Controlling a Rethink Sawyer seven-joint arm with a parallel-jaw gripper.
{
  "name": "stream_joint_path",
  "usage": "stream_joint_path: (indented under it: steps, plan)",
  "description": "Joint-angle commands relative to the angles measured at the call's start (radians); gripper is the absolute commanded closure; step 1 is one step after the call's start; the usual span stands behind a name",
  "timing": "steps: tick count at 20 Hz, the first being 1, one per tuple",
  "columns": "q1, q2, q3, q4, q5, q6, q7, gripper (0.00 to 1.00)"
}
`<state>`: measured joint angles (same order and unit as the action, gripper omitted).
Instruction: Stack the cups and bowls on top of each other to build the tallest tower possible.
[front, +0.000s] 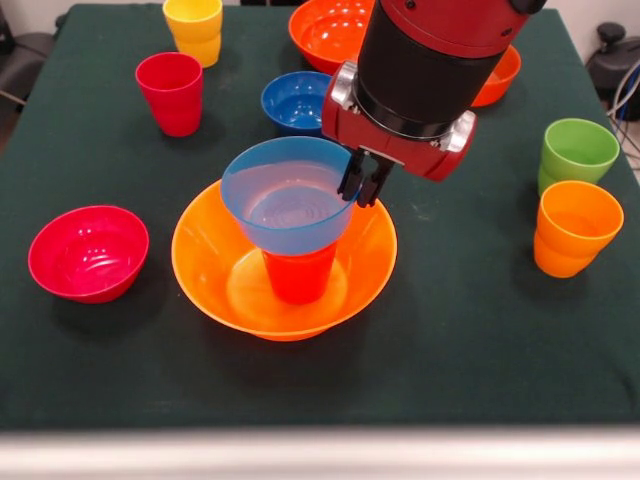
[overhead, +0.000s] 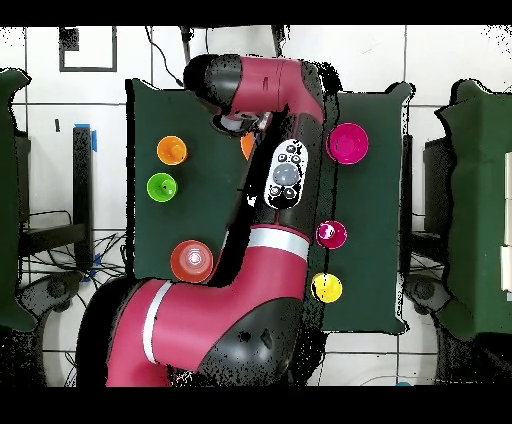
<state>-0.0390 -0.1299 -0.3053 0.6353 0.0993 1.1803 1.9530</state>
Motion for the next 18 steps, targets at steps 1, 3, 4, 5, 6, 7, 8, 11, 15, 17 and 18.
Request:
stream_joint_path:
  steps: [1, 3, 4, 5, 6, 7, 8, 11, 15, 17, 18]
  plan:
    - [0.002, -0.016, 0.046, 0.071, 0.002, 0.031, 0.140, 1.00]
    - [0.000, -0.019, 0.047, 0.084, 0.000, 0.016, 0.137, 1.00]
    - [0.000, -0.019, 0.047, 0.089, -0.002, 0.010, 0.135, 1.00]
    - [-0.001, -0.019, 0.048, 0.090, -0.002, 0.009, 0.134, 1.00]
    - [0.000, -0.018, 0.049, 0.092, -0.002, 0.007, 0.133, 1.00]
    - [0.000, -0.016, 0.050, 0.091, -0.002, 0.005, 0.134, 1.00]
    - [0.000, -0.015, 0.050, 0.091, -0.002, 0.004, 0.135, 1.00]
    - [-0.001, -0.008, 0.050, 0.085, -0.003, 0.001, 0.135, 1.00]
    - [-0.004, 0.000, 0.050, 0.070, -0.004, 0.008, 0.130, 1.00]
    - [-0.003, -0.003, 0.050, 0.075, -0.005, 0.004, 0.129, 1.00]
    - [-0.003, -0.003, 0.049, 0.074, -0.005, 0.005, 0.128, 1.00]
